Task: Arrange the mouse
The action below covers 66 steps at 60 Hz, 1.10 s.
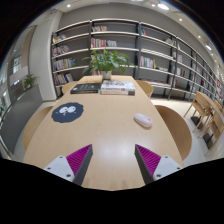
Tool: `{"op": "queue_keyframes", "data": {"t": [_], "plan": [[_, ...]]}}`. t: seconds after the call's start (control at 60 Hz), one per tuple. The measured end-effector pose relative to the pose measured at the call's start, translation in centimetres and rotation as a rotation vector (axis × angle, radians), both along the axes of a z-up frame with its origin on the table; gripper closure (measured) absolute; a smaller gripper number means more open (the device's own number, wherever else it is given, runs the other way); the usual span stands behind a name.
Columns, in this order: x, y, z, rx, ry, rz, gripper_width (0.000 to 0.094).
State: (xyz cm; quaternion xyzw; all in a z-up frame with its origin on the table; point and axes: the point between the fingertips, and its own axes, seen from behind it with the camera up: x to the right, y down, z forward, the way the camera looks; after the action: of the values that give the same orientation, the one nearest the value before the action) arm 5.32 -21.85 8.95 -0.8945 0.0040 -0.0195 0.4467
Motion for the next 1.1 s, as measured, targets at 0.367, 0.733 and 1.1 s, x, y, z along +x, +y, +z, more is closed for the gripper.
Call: {"op": "queue_keyframes", "data": {"t": [0.367,0.733,1.1], "plan": [[14.1,7.4,-8.7,-0.148,-0.045,-0.042,0.0084],[17.6,20.8,-9.5,-0.122,0.026,-0.01,0.0181],[19.0,22.8,-9.7,-0.183,0.037,-0.082,0.0505]]}}
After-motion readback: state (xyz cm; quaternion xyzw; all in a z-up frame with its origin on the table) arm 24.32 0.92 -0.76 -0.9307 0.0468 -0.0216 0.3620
